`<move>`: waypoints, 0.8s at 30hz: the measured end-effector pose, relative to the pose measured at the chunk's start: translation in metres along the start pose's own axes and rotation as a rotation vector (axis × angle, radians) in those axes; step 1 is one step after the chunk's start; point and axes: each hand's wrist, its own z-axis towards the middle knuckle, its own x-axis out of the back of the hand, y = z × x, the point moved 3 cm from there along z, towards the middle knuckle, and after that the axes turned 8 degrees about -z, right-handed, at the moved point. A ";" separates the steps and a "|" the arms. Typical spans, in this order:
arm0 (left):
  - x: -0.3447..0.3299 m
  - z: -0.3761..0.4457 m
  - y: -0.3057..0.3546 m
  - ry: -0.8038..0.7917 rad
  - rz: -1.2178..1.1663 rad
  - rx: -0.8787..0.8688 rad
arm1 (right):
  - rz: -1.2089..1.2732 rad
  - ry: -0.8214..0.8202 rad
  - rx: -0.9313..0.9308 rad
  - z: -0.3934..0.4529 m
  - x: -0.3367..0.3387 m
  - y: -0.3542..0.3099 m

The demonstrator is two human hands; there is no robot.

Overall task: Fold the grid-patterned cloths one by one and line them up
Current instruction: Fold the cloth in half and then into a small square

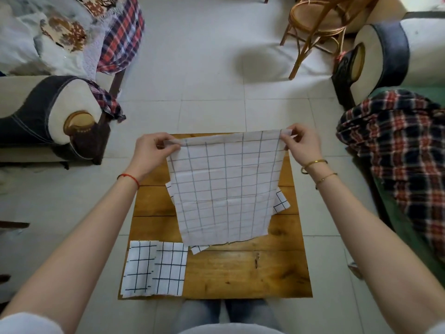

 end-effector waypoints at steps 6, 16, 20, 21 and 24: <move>-0.015 0.038 -0.036 0.055 -0.048 0.040 | 0.120 0.053 -0.176 0.021 -0.042 0.012; -0.024 0.055 -0.068 0.038 -0.046 0.063 | 0.078 0.075 -0.239 0.015 -0.073 0.037; -0.030 0.047 -0.081 -0.034 -0.035 0.090 | 0.033 0.022 -0.276 0.001 -0.079 0.055; -0.032 0.042 -0.085 -0.053 -0.036 0.108 | 0.037 0.001 -0.284 -0.004 -0.082 0.059; -0.041 0.022 -0.100 -0.093 -0.051 0.170 | 0.092 -0.062 -0.325 -0.023 -0.088 0.068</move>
